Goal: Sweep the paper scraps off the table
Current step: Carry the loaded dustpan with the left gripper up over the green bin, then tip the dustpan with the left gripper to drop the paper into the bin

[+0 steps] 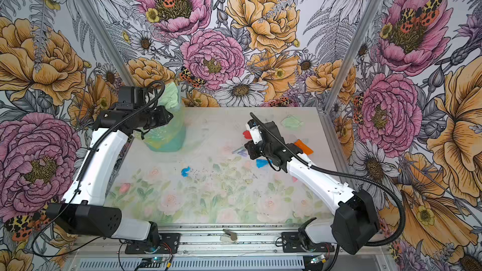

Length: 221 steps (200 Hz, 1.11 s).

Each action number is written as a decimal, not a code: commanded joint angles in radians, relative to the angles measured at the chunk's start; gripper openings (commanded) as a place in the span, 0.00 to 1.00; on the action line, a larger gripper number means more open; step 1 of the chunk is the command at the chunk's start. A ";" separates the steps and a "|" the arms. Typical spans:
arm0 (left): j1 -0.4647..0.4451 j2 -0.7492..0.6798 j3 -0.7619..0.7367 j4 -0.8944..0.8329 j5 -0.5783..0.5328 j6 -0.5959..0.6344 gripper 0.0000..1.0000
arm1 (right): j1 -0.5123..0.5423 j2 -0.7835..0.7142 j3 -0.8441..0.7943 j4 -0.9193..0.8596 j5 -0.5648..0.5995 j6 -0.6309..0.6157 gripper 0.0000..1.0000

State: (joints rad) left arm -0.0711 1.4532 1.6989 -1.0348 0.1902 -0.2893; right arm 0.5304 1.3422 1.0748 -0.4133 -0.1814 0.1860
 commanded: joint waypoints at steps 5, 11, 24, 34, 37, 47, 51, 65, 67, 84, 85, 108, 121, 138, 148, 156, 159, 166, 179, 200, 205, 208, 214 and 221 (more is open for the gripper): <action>0.033 -0.013 -0.044 0.070 0.079 -0.028 0.14 | -0.007 0.007 0.002 0.033 -0.014 0.013 0.00; 0.036 -0.010 -0.046 0.072 0.083 -0.030 0.14 | -0.006 0.009 0.002 0.036 -0.013 0.015 0.00; 0.043 -0.001 -0.050 0.075 0.096 -0.030 0.13 | -0.007 0.011 0.002 0.036 -0.016 0.015 0.00; 0.050 0.004 -0.055 0.088 0.125 -0.036 0.12 | -0.007 0.014 0.002 0.037 -0.017 0.014 0.00; 0.052 0.006 -0.056 0.093 0.132 -0.041 0.12 | -0.006 0.013 0.002 0.037 -0.016 0.015 0.00; 0.062 0.010 -0.060 0.112 0.161 -0.051 0.12 | -0.007 0.014 0.002 0.037 -0.018 0.015 0.00; 0.065 0.011 -0.060 0.116 0.169 -0.055 0.12 | -0.007 0.015 0.002 0.037 -0.019 0.015 0.00; 0.078 0.020 -0.058 0.135 0.197 -0.069 0.12 | -0.007 0.015 0.002 0.037 -0.020 0.016 0.00; 0.079 0.022 -0.058 0.138 0.201 -0.071 0.12 | -0.007 0.015 0.002 0.038 -0.020 0.017 0.00; 0.101 0.034 -0.062 0.168 0.251 -0.095 0.12 | -0.007 0.016 0.002 0.037 -0.023 0.020 0.00; 0.102 0.035 -0.063 0.170 0.253 -0.097 0.12 | -0.007 0.016 0.002 0.037 -0.022 0.020 0.00; 0.126 0.053 -0.074 0.214 0.323 -0.128 0.12 | -0.007 0.011 0.001 0.037 -0.020 0.019 0.00; 0.137 0.069 -0.072 0.224 0.348 -0.139 0.12 | -0.007 0.011 0.000 0.037 -0.020 0.018 0.00; 0.143 0.080 -0.083 0.252 0.385 -0.160 0.12 | -0.006 0.009 0.000 0.035 -0.023 0.013 0.00; 0.148 0.081 -0.095 0.279 0.406 -0.176 0.12 | -0.008 0.008 0.000 0.035 -0.021 0.013 0.00; 0.152 0.080 -0.105 0.298 0.421 -0.190 0.11 | -0.007 0.006 0.000 0.036 -0.021 0.013 0.00; 0.153 0.079 -0.110 0.305 0.425 -0.194 0.11 | -0.007 0.007 0.001 0.035 -0.021 0.013 0.00; 0.156 0.076 -0.119 0.320 0.436 -0.207 0.11 | -0.006 0.006 0.001 0.036 -0.021 0.013 0.00; 0.162 0.068 -0.146 0.372 0.468 -0.241 0.12 | -0.007 0.006 0.001 0.035 -0.021 0.013 0.00; 0.176 0.053 -0.194 0.466 0.532 -0.311 0.12 | -0.007 0.006 0.002 0.036 -0.021 0.015 0.00; 0.178 0.051 -0.205 0.486 0.543 -0.326 0.11 | -0.006 0.006 0.002 0.035 -0.022 0.015 0.00; 0.180 0.048 -0.210 0.498 0.549 -0.334 0.11 | -0.007 0.007 0.002 0.035 -0.023 0.016 0.00; 0.183 0.044 -0.220 0.515 0.561 -0.347 0.11 | -0.007 0.007 0.002 0.035 -0.024 0.016 0.00; 0.185 0.039 -0.228 0.529 0.570 -0.359 0.12 | -0.007 0.006 0.002 0.035 -0.023 0.018 0.00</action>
State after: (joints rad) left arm 0.0967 1.5333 1.5036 -0.6434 0.6666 -0.5617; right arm 0.5304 1.3544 1.0748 -0.4072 -0.1894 0.1928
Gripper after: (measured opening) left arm 0.214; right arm 0.205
